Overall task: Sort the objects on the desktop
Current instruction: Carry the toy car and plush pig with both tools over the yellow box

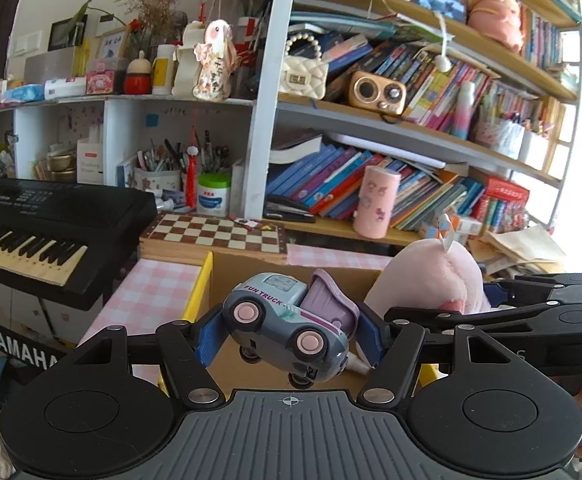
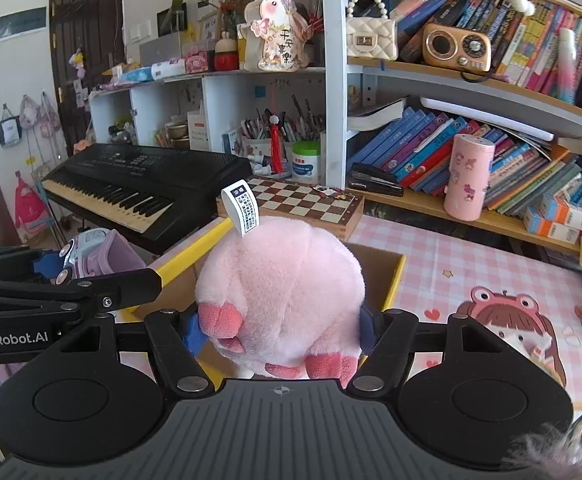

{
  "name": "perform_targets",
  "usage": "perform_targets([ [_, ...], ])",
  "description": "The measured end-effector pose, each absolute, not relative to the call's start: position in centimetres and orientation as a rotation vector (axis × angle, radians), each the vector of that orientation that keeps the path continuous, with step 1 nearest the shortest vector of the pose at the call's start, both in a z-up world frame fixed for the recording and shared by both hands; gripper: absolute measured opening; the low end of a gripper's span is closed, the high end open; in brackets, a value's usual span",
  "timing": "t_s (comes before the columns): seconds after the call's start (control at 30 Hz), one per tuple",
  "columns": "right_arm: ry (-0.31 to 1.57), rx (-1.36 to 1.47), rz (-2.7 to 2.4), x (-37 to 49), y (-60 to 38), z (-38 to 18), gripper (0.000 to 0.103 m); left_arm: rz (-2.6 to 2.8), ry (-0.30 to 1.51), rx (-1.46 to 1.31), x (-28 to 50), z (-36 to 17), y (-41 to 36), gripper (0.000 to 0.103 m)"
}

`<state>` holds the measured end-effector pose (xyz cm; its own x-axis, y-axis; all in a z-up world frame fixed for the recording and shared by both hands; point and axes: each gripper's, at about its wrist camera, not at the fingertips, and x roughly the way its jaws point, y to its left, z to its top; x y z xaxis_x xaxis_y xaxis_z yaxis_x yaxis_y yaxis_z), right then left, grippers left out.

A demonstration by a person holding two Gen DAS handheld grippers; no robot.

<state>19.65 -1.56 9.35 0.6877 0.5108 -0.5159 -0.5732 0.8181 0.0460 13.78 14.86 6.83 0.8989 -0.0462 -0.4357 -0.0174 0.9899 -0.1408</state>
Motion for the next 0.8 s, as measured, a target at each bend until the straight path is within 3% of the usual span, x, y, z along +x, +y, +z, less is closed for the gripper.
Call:
perform_targets([
  [0.8,0.725,-0.286,0.734,30.5,1.3,2.0,0.067,0.108,0.700,-0.080,22.9,1.2,15.1,0.067],
])
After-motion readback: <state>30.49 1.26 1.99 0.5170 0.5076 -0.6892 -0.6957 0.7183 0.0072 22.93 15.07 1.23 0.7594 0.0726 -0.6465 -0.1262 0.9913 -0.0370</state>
